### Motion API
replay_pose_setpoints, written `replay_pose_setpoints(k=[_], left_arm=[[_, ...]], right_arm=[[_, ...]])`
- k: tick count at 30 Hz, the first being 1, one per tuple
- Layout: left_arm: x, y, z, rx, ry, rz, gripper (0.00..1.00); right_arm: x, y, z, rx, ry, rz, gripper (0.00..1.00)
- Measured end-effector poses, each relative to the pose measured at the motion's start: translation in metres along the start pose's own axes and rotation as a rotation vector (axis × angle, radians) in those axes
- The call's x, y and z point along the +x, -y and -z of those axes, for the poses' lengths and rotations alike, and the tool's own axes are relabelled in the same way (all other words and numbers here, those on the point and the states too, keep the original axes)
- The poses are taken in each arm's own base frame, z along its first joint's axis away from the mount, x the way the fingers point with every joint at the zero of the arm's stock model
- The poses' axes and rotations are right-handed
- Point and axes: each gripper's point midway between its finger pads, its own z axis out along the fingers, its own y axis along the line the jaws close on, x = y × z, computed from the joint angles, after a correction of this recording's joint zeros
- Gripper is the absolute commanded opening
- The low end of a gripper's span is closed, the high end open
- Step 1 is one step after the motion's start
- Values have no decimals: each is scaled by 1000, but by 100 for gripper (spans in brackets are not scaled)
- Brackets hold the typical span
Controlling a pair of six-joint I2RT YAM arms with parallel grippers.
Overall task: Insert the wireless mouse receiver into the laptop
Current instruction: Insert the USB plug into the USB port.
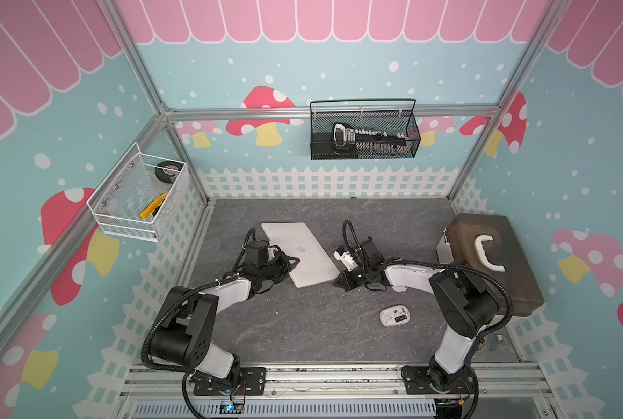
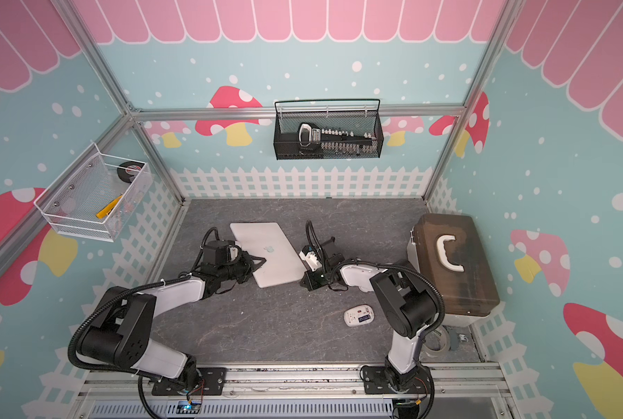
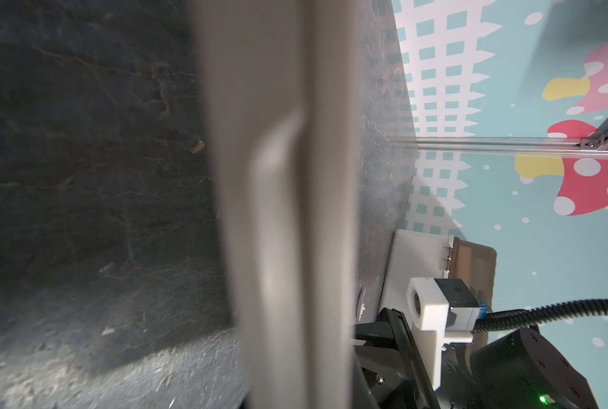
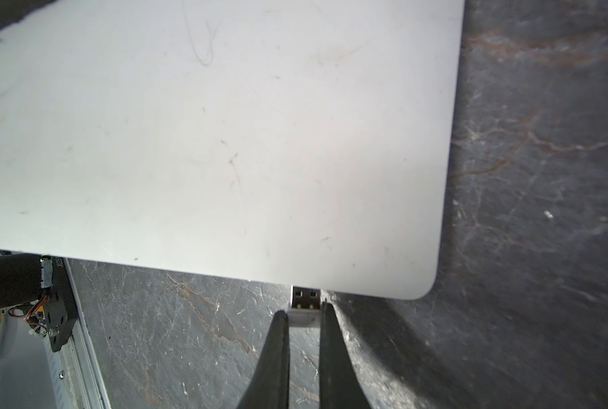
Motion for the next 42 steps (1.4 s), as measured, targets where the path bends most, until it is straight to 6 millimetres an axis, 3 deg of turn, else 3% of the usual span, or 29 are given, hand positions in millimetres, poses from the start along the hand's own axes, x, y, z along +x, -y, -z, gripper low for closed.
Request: replay_pose_setpoints(k=[32,42], left_arm=[[-4,2,-2,-3,36,-3,0],[-4,2,-2,-4,55,-1,0]], right_arm=[[-15,5,-5,27,26,-56,9],[-20,9,-5,39,61,-91,18]])
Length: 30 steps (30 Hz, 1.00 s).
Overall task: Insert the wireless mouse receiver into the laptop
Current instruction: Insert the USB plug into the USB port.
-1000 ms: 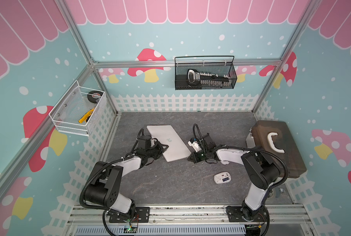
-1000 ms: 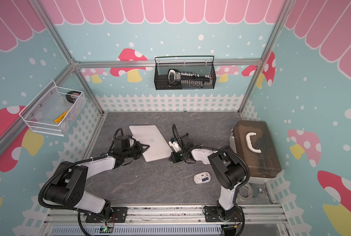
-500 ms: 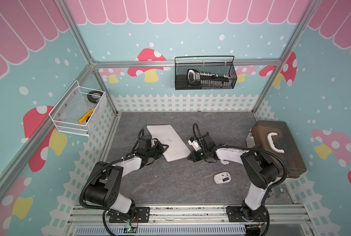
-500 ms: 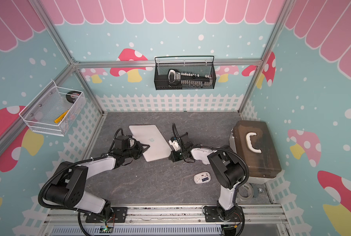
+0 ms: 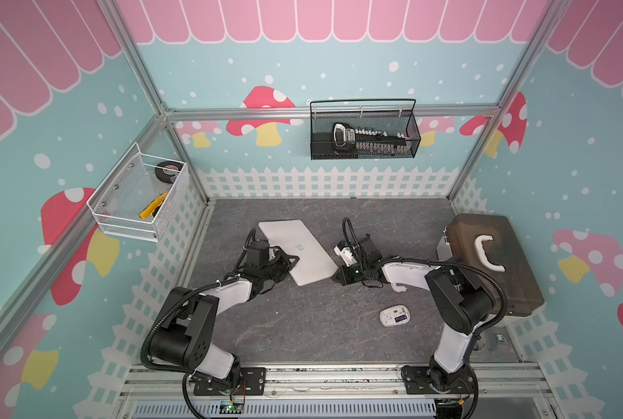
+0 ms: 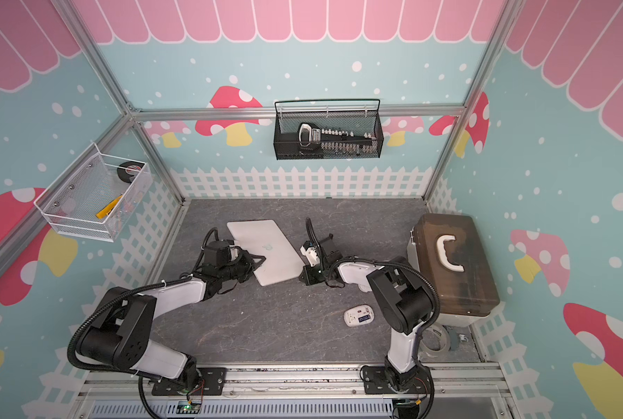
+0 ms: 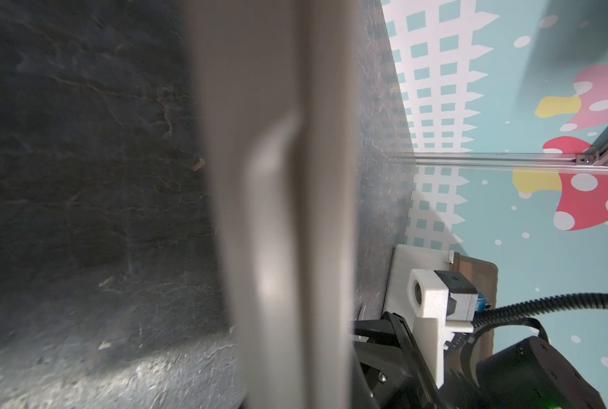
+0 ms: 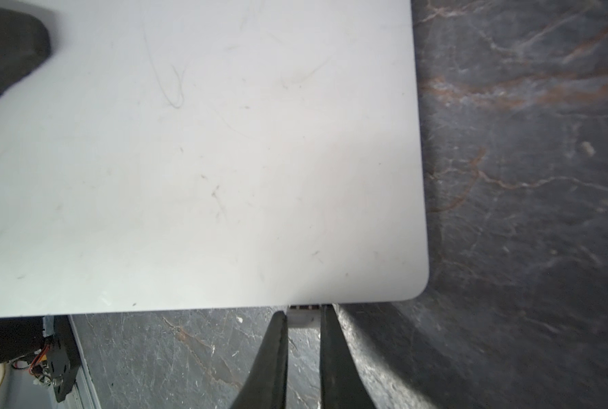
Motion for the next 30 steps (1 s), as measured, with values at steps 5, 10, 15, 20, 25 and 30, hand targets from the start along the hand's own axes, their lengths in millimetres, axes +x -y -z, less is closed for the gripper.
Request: replay_pose_setpoints(k=[5,10,15,20,25,30], left_arm=[[-1,1,0,0,14,-3,0],[-3,0,3,-6,30,-7,0],[16,1,1,-3,-44,-6,0],[27,2,0,2,-81,-19,0],[27,1,1,2,-76,-18,0],[27,-4,11,-8,-32,-1,0]], right_arm=[[-4,0,-1,-3,30,-26,24],[-15,-1,-1,-14,84,-39,32],[-41,-8,4,-48,185,-27,38],[-50,-12,6,-64,225,-28,40],[-43,-10,17,-35,226,-45,42],[-40,-2,43,82,212,-122,51]])
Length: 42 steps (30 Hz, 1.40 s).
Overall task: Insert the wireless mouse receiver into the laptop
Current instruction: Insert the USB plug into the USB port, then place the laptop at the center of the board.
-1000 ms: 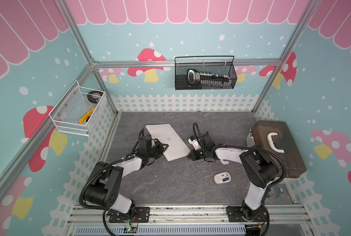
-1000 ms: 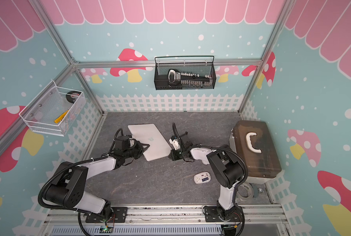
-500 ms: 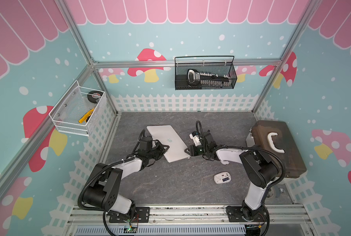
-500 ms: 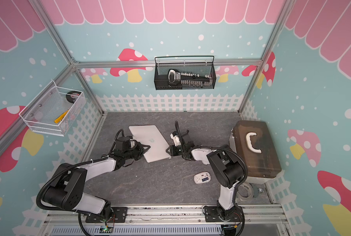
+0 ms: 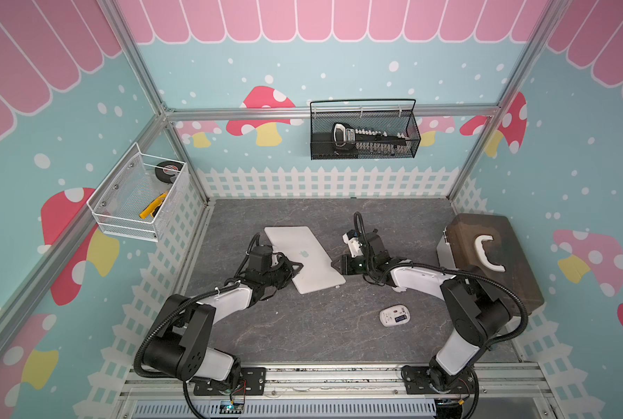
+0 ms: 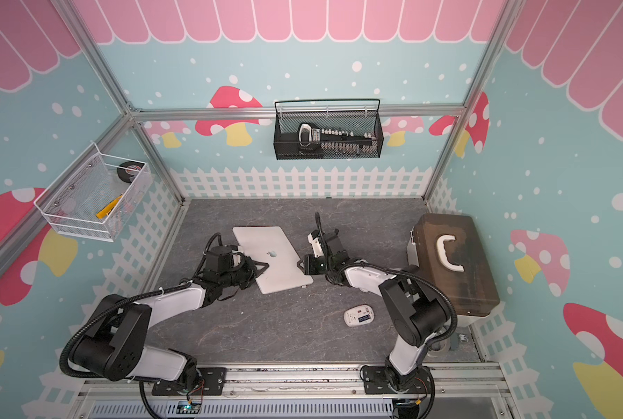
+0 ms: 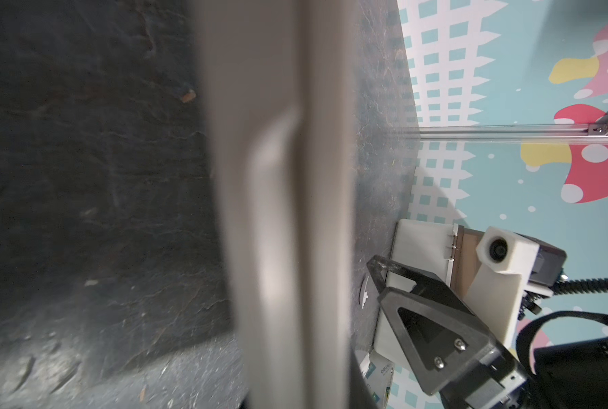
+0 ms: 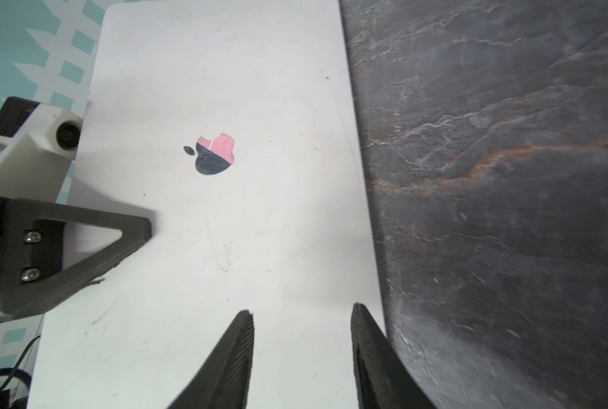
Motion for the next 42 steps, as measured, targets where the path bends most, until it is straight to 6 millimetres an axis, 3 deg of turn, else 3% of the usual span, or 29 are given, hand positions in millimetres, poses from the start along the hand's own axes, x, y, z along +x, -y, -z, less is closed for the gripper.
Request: replay_pose_setpoints(k=[6,10,16,24,34,42], left_arm=[[1,-2,9,-20,92,37,0],[5,-4,10,-28,144,82,0],[12,-6,9,-33,224,150,0],[17,-8,2,-27,314,221,0],[25,-7,-21,27,385,286,0],[31,-8,-33,63,410,306,3]], right_arm=[[6,21,33,180,-10,-160,58],[13,34,53,275,-5,-264,72],[22,46,73,327,61,-435,80],[31,56,70,360,70,-540,83],[58,68,35,373,-46,-607,87],[56,63,28,340,-60,-601,88]])
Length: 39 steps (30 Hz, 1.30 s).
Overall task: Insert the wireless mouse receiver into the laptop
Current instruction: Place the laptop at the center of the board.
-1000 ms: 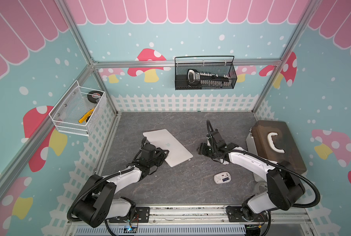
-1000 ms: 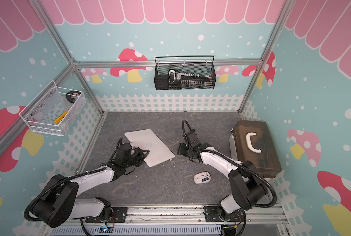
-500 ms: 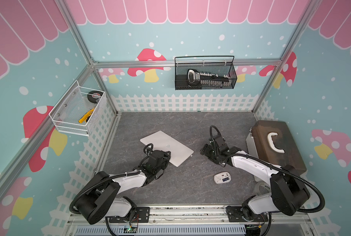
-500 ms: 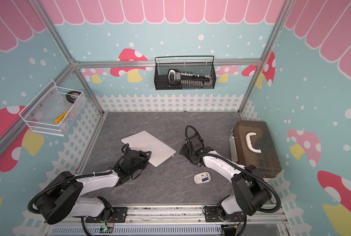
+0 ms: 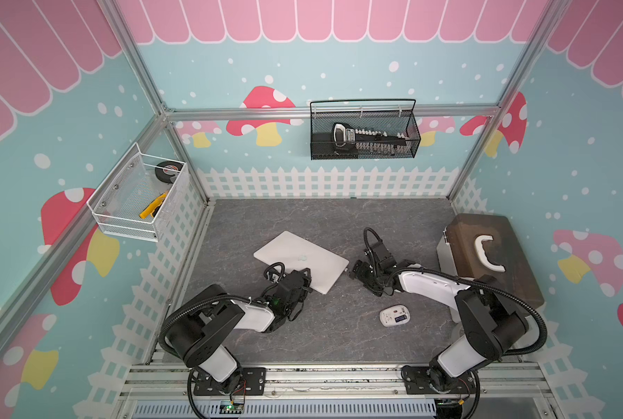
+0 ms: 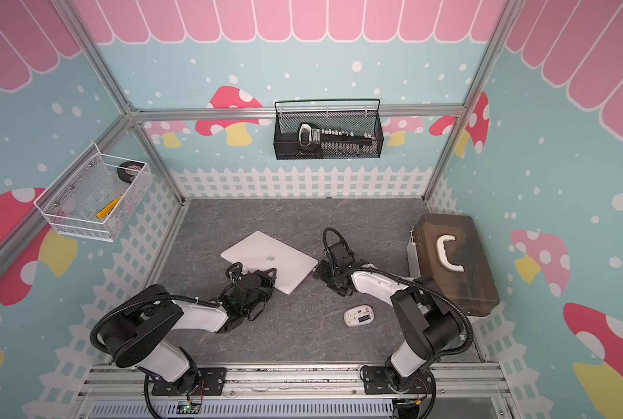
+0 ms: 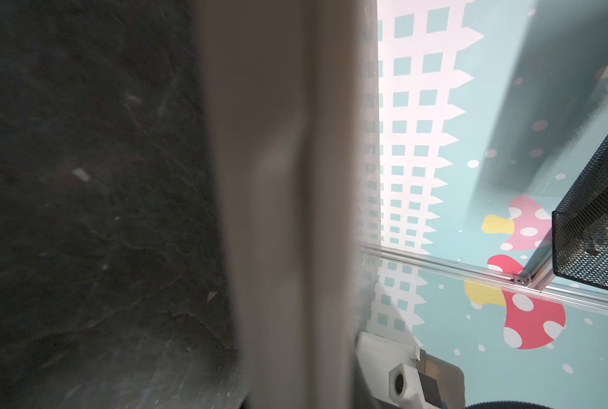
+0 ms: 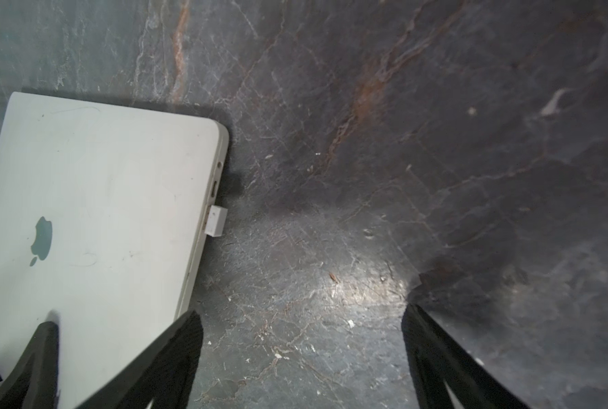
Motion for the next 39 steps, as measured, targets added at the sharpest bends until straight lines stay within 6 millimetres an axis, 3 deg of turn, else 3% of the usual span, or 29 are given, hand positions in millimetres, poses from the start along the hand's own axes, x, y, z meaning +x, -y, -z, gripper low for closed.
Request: replay_pose_setpoints(k=[10,15,26,33,39], left_arm=[[8,-19,-7,4,-11,15,22],[11,-39,-11,-34,-21,12,39],[20,-19,-11,25,-70,14,77],[28,-8,-3,-34,-114,-95,99],[28,-14,9,-165,-141,-254,99]], right_arm=[[-2,-5,-1,-13,2,14,88],[-2,-5,-1,-12,4,21,88],[-10,-11,3,-5,26,105,92],[-28,-26,36,4,105,267,96],[-37,-26,68,17,182,348,97]])
